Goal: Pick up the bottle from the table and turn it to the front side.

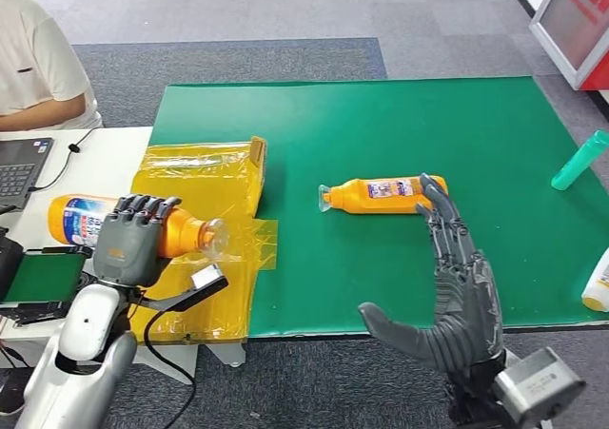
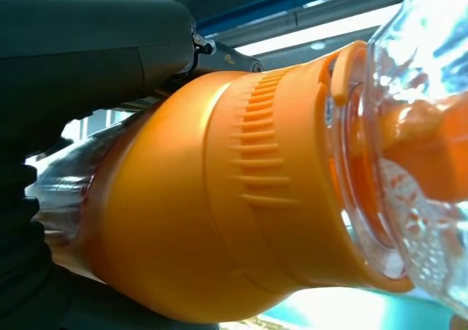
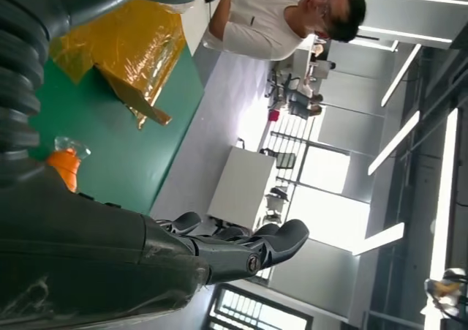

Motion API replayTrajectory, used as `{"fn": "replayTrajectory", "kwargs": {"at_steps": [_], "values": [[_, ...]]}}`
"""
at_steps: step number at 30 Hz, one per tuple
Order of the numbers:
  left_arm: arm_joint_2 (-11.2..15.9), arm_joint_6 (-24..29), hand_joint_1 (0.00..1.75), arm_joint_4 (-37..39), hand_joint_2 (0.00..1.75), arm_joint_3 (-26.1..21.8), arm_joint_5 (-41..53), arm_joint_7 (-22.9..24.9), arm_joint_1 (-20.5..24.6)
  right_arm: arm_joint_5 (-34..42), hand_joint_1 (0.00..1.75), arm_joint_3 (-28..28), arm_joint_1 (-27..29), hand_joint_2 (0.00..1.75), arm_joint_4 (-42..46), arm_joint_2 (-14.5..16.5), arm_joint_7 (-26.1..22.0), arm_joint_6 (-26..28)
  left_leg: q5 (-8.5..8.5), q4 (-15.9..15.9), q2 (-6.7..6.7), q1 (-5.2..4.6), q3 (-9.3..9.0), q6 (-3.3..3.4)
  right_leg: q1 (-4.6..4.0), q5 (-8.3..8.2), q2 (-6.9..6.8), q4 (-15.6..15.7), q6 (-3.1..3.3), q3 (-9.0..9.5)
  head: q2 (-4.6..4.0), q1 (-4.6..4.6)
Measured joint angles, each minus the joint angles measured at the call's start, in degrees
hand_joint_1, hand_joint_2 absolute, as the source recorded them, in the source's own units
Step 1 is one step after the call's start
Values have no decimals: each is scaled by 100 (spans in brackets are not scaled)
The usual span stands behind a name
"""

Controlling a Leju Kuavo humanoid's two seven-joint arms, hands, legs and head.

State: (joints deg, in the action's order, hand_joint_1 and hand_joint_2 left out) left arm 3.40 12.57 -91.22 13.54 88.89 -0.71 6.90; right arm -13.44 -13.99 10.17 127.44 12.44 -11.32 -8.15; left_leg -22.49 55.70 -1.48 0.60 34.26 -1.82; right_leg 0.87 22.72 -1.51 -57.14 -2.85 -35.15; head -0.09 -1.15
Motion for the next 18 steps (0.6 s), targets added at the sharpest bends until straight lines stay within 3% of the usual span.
{"fn": "replayTrajectory", "kwargs": {"at_steps": [9,18], "values": [[121,-784,175,424,175,527,0,643,479,-138,0,3,-211,175,226,-34,143,-27,1,0,-1,1,1,-1,-1,-2,0,0,2,-1,0,1],[154,-758,175,868,175,1173,0,722,620,-64,0,-37,-390,175,269,-41,108,-22,2,0,-1,0,2,0,0,-2,0,0,2,-1,0,0]]}}
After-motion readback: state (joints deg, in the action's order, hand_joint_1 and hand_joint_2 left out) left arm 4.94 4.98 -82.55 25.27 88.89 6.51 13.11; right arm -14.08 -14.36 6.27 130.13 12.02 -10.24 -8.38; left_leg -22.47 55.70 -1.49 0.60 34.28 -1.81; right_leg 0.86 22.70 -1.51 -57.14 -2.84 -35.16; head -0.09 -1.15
